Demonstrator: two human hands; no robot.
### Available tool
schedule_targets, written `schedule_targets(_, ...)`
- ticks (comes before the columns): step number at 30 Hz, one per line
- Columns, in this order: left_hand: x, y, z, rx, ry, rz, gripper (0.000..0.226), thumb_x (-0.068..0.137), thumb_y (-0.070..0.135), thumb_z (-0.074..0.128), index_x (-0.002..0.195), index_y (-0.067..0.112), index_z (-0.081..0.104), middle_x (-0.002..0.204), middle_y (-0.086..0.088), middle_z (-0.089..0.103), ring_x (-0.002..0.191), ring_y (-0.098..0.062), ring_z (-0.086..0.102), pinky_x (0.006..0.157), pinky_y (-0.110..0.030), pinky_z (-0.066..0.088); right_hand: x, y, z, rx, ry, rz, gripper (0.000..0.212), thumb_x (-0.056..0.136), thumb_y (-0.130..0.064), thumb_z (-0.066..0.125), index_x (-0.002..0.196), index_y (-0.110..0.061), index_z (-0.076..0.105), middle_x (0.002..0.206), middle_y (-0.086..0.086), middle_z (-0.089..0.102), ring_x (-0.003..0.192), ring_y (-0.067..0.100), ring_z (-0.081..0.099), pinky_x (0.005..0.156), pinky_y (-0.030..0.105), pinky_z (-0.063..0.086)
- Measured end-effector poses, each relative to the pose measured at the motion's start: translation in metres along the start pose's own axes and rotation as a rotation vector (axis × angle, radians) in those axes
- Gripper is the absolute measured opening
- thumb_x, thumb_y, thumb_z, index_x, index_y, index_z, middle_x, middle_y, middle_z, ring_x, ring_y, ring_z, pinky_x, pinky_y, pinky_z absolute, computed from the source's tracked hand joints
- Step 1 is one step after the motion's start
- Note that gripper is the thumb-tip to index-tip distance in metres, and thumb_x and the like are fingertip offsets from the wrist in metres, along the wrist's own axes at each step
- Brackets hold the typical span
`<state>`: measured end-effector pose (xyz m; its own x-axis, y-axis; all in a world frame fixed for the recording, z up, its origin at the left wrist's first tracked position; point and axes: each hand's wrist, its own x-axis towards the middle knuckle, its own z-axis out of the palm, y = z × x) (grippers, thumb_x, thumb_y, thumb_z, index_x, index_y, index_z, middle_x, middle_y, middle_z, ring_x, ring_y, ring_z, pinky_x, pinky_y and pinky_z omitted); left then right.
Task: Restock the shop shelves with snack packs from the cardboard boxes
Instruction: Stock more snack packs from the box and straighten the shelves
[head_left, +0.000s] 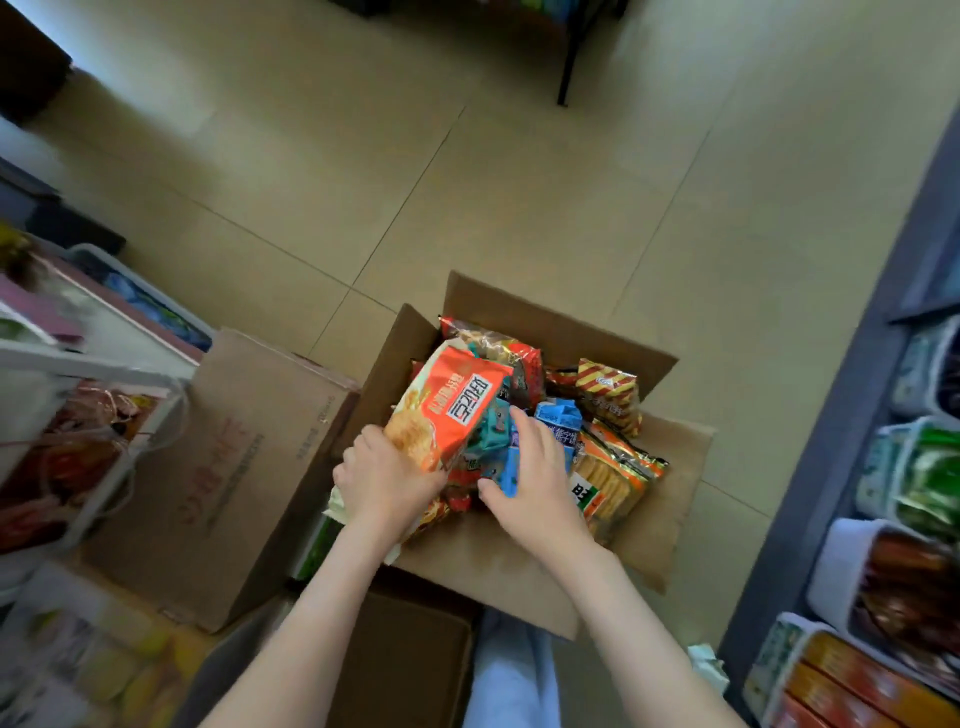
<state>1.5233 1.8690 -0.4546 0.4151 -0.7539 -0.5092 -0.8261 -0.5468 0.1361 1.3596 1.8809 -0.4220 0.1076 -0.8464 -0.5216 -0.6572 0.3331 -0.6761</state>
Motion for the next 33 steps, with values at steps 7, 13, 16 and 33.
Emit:
schedule_targets(7, -0.152, 0.093, -0.104, 0.025, 0.087, 0.523, 0.073, 0.058, 0.056, 0.07, 0.112, 0.011, 0.051, 0.108, -0.007, 0.061, 0.106, -0.031, 0.058, 0.089, -0.037, 0.042, -0.124, -0.044, -0.14, -0.618, 0.156, -0.19, 0.102, 0.08, -0.032, 0.067, 0.153, -0.018, -0.003, 0.16, 0.01, 0.0, 0.148, 0.026, -0.008, 0.115, 0.038, -0.017)
schedule_targets(13, -0.305, 0.124, -0.174, 0.219, 0.117, 1.176, 0.079, 0.065, 0.052, 0.071, 0.125, 0.01, 0.042, 0.12, -0.006, 0.052, 0.115, -0.028, 0.048, 0.099, -0.037, 0.031, -0.306, -0.072, -0.219, -0.933, 0.247, -0.135, 0.106, 0.081, -0.045, 0.062, 0.152, -0.017, -0.011, 0.161, 0.009, -0.006, 0.147, 0.024, -0.012, 0.116, 0.049, -0.012)
schedule_targets(16, -0.375, 0.127, -0.199, 0.273, 0.159, 1.417, 0.09, 0.06, 0.057, 0.072, 0.13, 0.01, 0.041, 0.122, -0.002, 0.052, 0.117, -0.024, 0.048, 0.103, -0.033, 0.024, -0.389, -0.08, -0.233, -0.876, 0.33, -0.077, 0.107, 0.076, -0.047, 0.064, 0.153, -0.016, -0.003, 0.155, 0.012, 0.019, 0.146, 0.027, 0.009, 0.119, 0.045, -0.001)
schedule_targets(33, -0.622, 0.107, -0.244, -0.841, -0.701, 1.334, 0.081, 0.075, 0.067, 0.052, 0.141, 0.06, 0.004, 0.093, 0.002, 0.074, 0.091, -0.026, 0.069, 0.092, -0.051, 0.051, -0.649, -0.111, -0.255, -0.114, 1.254, 0.263, 0.11, 0.068, -0.064, 0.071, 0.147, -0.01, 0.017, 0.141, 0.012, 0.032, 0.133, 0.029, 0.03, 0.107, 0.04, 0.028)
